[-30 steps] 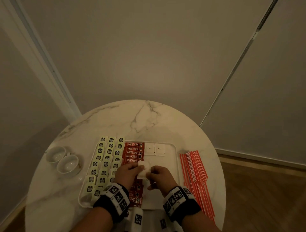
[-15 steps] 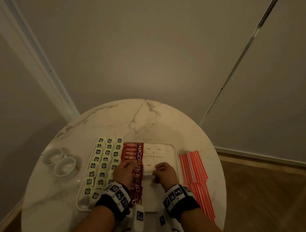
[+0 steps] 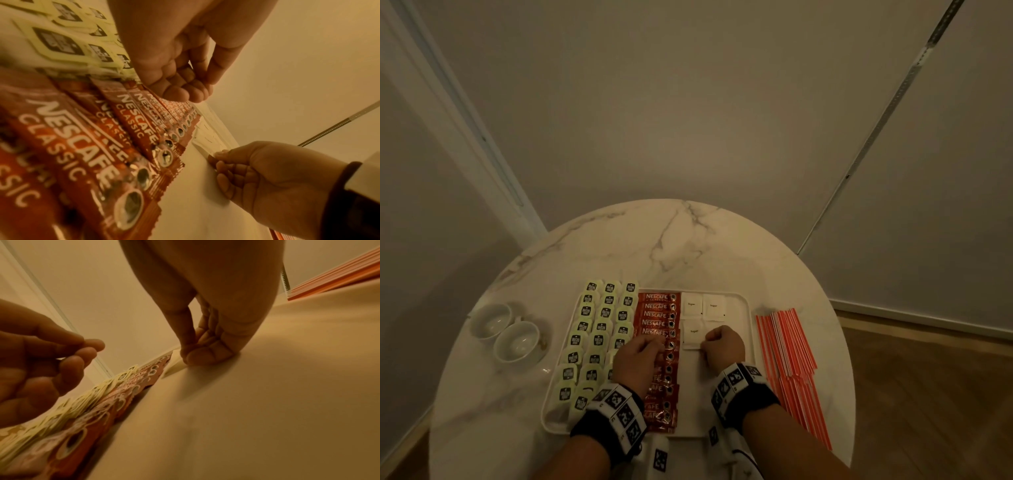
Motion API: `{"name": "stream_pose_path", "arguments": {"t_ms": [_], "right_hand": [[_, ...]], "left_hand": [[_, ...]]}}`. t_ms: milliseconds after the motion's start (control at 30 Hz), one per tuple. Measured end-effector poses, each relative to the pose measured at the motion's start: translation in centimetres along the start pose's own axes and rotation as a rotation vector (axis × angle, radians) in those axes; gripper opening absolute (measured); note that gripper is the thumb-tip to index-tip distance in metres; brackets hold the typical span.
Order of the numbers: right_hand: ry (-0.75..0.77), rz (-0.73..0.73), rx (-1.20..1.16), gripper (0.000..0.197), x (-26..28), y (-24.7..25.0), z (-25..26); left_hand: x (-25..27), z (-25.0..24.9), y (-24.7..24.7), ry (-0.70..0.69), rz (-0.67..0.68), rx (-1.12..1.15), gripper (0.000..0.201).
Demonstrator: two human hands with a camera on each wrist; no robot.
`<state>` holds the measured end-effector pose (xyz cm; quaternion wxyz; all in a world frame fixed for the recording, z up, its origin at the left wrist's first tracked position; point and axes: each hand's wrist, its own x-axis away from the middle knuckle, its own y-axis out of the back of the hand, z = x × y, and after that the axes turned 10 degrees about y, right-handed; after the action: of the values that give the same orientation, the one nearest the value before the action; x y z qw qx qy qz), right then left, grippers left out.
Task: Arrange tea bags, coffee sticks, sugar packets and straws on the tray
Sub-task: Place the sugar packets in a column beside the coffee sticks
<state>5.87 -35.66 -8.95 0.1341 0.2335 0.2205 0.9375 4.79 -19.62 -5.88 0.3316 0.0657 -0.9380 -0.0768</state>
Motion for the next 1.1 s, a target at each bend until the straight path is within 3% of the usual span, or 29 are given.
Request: {"name": "stream_pose_path", "arguments": {"t_ms": [633,900,1100], "right_hand": [[0.134,0.062,0.231,0.005,0.0,-0.6,-0.2],[0.113,0.047,0.257,0.006,0.0,-0.4,0.1],[0.116,0.052,0.285,0.007,0.0,-0.3,0.2]], "left_hand": [[-0.1,0.0,-0.1,-0.023,0.04,-0.079,0.016],[1.0,-0.1,-1.5,0.055,0.315,-0.234,0.023],[1.1,0.1,-2.4,0.142,0.35,-0.222,0.026]]}}
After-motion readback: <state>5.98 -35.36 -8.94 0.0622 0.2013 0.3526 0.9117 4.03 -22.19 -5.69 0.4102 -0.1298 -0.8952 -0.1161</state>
